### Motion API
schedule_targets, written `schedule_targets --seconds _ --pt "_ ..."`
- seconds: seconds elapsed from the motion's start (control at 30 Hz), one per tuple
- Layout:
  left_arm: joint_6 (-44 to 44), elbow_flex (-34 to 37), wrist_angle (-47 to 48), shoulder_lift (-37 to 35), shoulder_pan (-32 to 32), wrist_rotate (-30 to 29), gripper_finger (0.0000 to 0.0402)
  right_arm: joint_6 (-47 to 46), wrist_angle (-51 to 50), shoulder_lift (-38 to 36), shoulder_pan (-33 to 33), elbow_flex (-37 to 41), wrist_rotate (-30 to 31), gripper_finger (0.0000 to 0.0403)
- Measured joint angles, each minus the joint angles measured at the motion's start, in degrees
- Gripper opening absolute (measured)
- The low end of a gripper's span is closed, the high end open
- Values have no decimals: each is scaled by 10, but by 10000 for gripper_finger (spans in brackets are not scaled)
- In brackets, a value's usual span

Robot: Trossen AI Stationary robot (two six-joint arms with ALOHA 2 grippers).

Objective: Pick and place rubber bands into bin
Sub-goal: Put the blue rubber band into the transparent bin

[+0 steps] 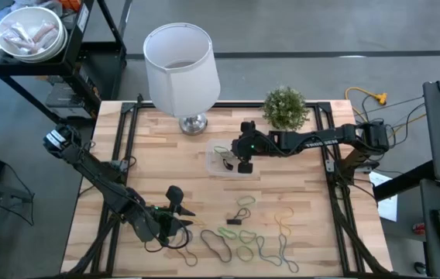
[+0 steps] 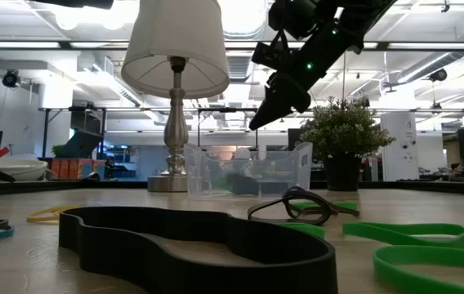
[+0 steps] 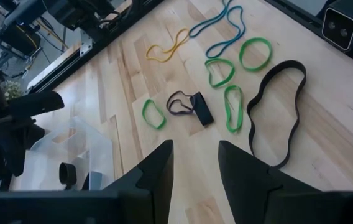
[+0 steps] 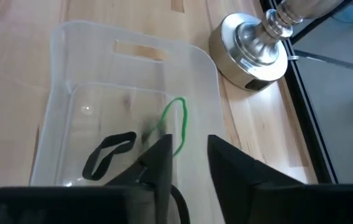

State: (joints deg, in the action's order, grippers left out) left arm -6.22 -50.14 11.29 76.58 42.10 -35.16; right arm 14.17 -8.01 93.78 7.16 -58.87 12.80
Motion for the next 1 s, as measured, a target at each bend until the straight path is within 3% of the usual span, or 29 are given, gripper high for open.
schedule_targets --seconds 0.27,0.37,0.63,1.0 --pt "5 6 -1 0 0 0 112 28 -2 -1 0 0 0 146" --pt "71 12 26 0 0 1 112 26 -18 -7 -10 0 0 150" --pt "370 17 188 31 8 38 112 43 -42 -54 -82 0 -60 145" --pt "436 6 174 114 11 123 112 40 -55 -94 -226 0 -73 132"
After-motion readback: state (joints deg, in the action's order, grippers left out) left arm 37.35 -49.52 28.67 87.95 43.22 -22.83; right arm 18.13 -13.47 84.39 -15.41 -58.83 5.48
